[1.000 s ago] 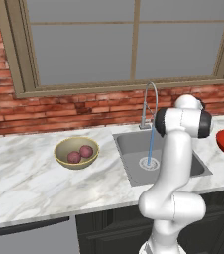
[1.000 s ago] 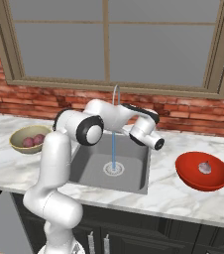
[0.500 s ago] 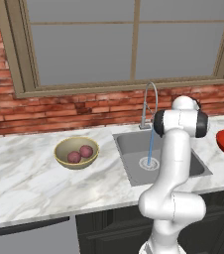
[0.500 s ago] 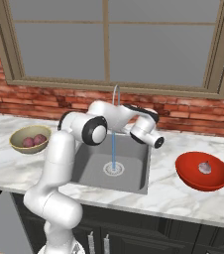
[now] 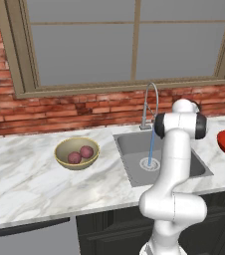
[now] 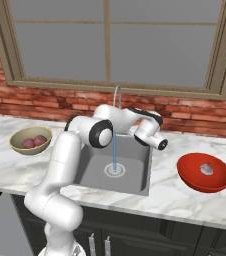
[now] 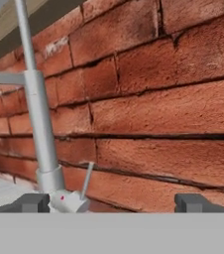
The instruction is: Pick the onions from the sink and place them in one bowl. Place the garlic in the other bowl. Then turn off the sink faucet.
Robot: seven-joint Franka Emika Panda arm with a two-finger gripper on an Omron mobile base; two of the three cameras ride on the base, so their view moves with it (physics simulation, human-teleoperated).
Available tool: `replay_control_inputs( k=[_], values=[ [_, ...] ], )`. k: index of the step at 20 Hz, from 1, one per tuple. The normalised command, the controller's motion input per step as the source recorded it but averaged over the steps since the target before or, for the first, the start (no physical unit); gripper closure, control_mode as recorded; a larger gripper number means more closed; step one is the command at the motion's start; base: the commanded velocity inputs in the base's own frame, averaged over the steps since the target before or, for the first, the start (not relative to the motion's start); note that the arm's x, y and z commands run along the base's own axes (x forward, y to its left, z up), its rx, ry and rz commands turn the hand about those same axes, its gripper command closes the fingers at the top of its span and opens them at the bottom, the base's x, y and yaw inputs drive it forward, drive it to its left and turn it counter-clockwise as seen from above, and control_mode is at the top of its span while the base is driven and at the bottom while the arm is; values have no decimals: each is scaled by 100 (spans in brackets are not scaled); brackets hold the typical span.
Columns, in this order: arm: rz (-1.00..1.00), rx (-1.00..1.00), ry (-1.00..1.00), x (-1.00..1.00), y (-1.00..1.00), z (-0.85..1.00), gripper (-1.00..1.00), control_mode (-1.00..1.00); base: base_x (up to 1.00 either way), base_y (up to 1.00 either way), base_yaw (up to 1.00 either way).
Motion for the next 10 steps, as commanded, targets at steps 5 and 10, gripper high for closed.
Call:
replay_control_inputs(
  k=[5,10],
  values=[
    [-5,0,1,31,0,0,-100,-100,0,0,0],
    [-6,0,2,26,1,0,-100,-100,0,0,0]
  ],
)
